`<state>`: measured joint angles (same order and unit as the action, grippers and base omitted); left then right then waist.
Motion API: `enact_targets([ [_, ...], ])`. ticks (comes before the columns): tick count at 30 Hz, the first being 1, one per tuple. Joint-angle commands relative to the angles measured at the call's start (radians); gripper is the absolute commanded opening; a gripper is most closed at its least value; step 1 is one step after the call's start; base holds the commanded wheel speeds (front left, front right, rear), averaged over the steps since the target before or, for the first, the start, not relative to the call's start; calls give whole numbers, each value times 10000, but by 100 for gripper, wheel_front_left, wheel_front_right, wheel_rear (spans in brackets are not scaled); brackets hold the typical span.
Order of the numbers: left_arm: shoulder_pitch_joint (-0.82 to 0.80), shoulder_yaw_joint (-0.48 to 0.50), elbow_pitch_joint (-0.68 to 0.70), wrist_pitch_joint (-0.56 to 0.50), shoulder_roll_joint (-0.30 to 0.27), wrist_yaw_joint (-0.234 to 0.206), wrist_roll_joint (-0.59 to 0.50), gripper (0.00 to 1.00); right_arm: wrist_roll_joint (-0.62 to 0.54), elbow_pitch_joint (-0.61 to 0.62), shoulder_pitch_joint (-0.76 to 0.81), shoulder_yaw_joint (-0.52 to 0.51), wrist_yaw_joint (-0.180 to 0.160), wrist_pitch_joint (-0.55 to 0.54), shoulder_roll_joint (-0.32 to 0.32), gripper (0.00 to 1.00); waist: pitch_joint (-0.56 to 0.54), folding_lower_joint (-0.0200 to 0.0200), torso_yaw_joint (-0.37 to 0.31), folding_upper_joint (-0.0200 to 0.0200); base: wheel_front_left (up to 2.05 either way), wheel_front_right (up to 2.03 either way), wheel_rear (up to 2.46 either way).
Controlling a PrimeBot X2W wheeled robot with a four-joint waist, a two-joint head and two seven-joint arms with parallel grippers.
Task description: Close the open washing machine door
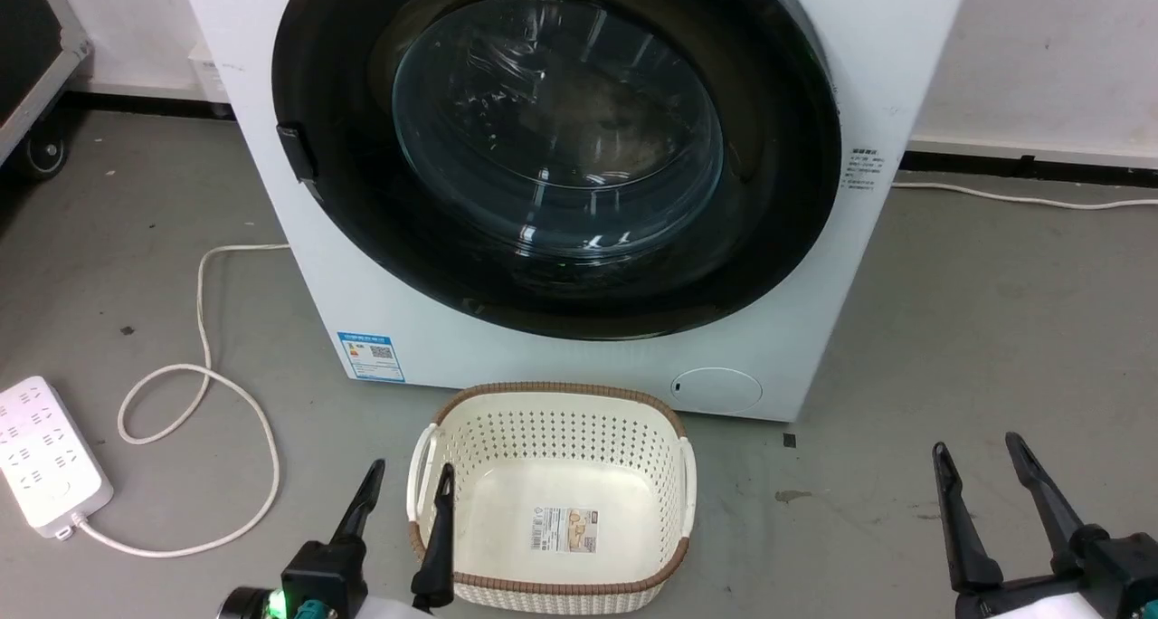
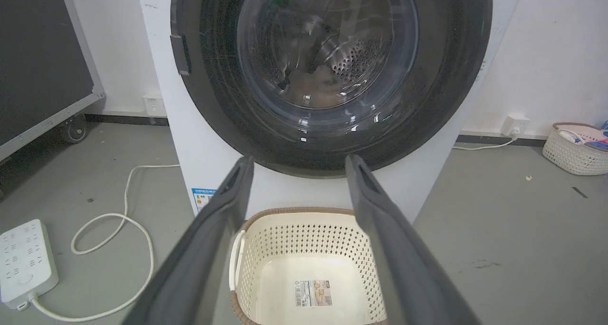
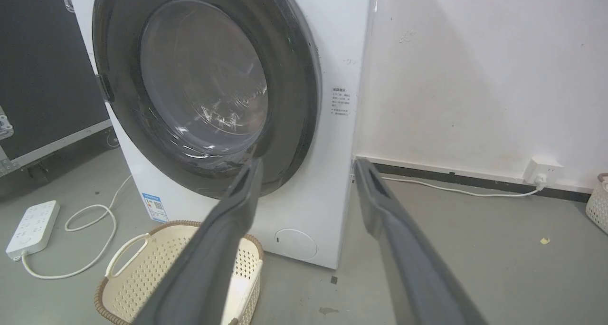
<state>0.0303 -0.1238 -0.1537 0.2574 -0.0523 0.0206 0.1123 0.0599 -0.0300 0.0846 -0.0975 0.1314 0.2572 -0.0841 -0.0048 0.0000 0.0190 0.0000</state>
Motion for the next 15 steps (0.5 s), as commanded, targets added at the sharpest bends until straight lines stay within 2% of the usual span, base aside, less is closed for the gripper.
enact_targets([
  [1,105,31,-128,43,-7,-19,57,100,87,-58,162,-53,-7,45,79,100,-12,0,6,0,0,0,0],
  [2,97,28,-220,43,-5,-33,81,100,161,-121,174,-68,-7,45,107,100,-21,0,19,0,0,0,0],
  [3,2,25,-264,0,-2,-12,61,0,161,-130,21,-48,0,0,65,0,-20,0,18,0,0,0,0],
  [15,-21,104,-168,-190,3,-16,-19,0,126,-116,-45,30,-1,-185,84,0,-20,0,7,0,0,0,0],
])
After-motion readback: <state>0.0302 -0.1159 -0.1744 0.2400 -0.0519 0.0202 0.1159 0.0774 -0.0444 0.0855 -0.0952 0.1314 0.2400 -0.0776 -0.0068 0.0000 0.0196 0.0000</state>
